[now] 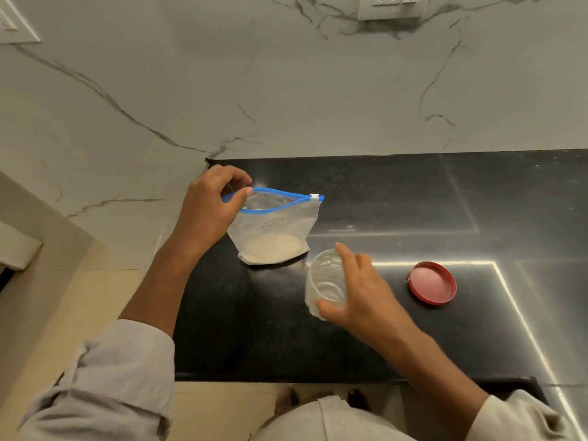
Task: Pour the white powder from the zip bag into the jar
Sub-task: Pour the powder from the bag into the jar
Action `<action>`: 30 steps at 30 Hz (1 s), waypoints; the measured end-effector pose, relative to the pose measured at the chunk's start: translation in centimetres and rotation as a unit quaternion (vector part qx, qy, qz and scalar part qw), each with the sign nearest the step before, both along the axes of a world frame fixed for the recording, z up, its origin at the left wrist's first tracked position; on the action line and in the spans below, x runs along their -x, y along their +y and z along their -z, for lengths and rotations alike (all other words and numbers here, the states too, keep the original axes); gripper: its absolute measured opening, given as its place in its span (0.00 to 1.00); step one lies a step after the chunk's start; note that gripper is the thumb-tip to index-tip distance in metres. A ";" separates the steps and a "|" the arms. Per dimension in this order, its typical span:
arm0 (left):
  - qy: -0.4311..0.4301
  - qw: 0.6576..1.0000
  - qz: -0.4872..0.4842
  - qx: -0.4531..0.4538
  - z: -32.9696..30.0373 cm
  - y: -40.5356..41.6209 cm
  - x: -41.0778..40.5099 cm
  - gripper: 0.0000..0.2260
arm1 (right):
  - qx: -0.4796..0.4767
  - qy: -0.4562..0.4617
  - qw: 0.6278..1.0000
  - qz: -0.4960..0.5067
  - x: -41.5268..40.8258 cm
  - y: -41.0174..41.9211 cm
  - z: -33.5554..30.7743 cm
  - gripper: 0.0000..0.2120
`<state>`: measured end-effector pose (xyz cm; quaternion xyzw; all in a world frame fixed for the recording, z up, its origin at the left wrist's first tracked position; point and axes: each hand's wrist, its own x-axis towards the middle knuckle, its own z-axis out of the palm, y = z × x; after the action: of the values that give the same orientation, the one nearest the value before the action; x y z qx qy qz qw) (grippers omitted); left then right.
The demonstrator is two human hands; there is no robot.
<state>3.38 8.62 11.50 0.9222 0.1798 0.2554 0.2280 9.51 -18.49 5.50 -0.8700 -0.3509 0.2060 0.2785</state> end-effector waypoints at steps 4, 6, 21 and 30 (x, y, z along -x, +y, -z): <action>-0.016 1.000 0.001 0.013 0.0 -0.4 0.2 0.04 | 0.007 -0.021 1.000 -0.020 1.0 1.1 1.0 0.48; -0.004 1.000 0.019 0.016 0.2 -0.4 0.3 0.07 | 0.005 -0.026 0.999 -0.019 1.0 1.2 1.3 0.49; 0.212 0.934 0.122 -0.260 -0.9 -4.2 -5.6 0.12 | -0.199 -0.079 0.971 0.105 -5.3 2.3 -2.2 0.15; 0.055 0.975 0.173 -0.128 -3.2 -5.8 -8.4 0.07 | -0.101 0.048 0.992 0.064 -10.3 3.6 -2.5 0.26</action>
<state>11.79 2.82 14.75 0.9735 -0.0042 0.1815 0.1387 19.83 -14.94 8.01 -0.8470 -0.2994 0.1929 0.3946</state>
